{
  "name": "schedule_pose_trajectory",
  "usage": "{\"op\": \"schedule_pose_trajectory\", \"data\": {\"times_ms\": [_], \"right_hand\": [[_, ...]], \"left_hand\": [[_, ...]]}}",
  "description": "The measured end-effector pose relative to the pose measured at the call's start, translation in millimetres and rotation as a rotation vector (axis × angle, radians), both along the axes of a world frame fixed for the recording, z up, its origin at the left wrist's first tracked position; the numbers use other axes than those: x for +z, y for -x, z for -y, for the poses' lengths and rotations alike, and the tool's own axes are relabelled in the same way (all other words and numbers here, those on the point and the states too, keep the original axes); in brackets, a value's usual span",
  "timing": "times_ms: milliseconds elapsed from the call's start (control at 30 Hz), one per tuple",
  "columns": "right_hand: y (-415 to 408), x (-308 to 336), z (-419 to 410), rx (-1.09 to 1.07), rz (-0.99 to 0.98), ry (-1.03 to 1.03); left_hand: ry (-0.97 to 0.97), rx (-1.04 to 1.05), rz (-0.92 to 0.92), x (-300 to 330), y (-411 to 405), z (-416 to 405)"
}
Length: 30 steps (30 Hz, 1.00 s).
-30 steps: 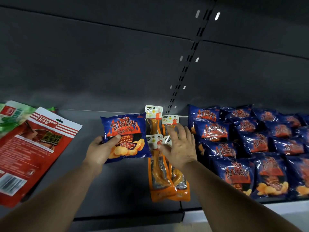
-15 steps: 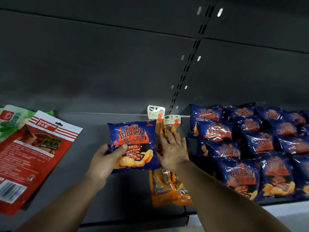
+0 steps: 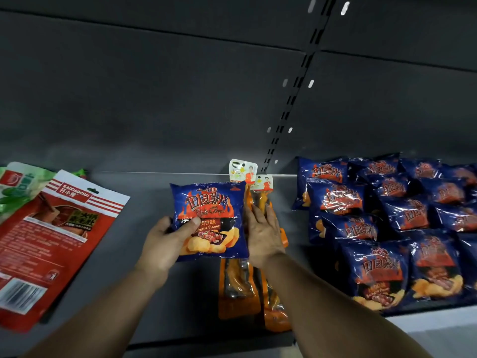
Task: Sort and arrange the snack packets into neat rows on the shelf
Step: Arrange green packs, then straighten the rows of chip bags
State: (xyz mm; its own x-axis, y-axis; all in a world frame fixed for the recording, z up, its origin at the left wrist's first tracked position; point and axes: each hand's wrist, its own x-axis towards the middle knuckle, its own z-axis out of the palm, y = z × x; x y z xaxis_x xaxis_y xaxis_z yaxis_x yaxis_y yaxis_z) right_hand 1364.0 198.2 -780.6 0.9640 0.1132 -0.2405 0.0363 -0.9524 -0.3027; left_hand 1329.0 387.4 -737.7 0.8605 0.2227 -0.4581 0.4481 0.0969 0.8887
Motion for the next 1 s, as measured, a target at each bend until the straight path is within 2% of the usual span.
{"op": "schedule_pose_trajectory", "data": {"times_ms": [200,400,767,1000], "right_hand": [[2.1,-2.0,-37.7,0.038,0.002,-0.070],[-1.3,-11.1,-100.0,0.166,0.073,-0.085],[5.9,-5.9,-218.5,0.218,0.068,-0.120],[6.4,-8.4,-240.2,0.225,0.108,-0.079]], "left_hand": [[-0.055,0.030,0.028,6.7,5.6,-38.7],[-0.096,0.102,0.050,8.4,13.8,-86.1],[-0.034,0.279,0.056,14.1,32.7,-189.2],[0.003,0.286,0.053,10.1,40.0,-211.1]]}}
